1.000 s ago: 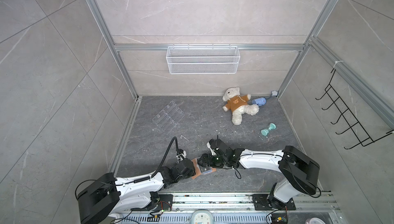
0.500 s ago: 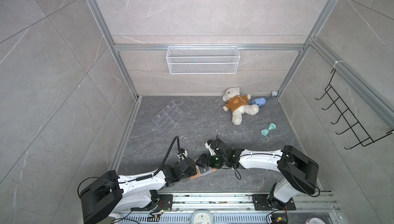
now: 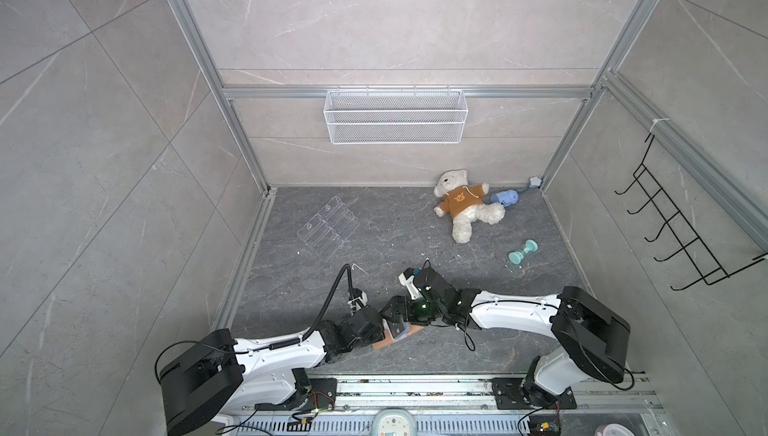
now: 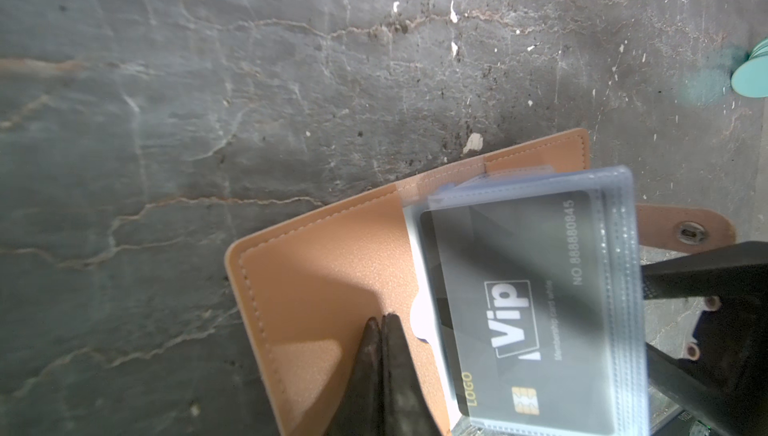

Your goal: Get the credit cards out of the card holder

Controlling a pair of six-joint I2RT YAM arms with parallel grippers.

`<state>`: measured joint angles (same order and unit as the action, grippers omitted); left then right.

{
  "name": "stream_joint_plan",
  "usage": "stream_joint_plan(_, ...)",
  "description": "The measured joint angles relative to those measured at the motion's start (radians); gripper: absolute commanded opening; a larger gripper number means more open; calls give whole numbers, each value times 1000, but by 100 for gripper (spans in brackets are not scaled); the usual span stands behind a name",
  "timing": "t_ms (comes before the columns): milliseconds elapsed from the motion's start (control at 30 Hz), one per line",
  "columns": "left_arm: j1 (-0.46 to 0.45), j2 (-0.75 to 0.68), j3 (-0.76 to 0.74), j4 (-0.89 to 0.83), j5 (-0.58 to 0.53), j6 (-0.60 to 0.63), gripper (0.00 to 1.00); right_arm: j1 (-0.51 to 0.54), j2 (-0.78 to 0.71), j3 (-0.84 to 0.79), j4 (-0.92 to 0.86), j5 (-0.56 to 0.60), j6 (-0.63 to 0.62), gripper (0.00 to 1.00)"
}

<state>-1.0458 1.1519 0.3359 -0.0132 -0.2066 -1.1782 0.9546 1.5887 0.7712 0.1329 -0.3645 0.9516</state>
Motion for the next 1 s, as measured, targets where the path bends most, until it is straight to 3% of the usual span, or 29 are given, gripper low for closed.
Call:
stream_joint_plan(600,0,17,-1,36,0,1,0,-2,-2,-21,43,3,80,87)
stream_joint_plan(1000,0,27,10,139,11,17,0,-26,-89,-61,48,20,116,85)
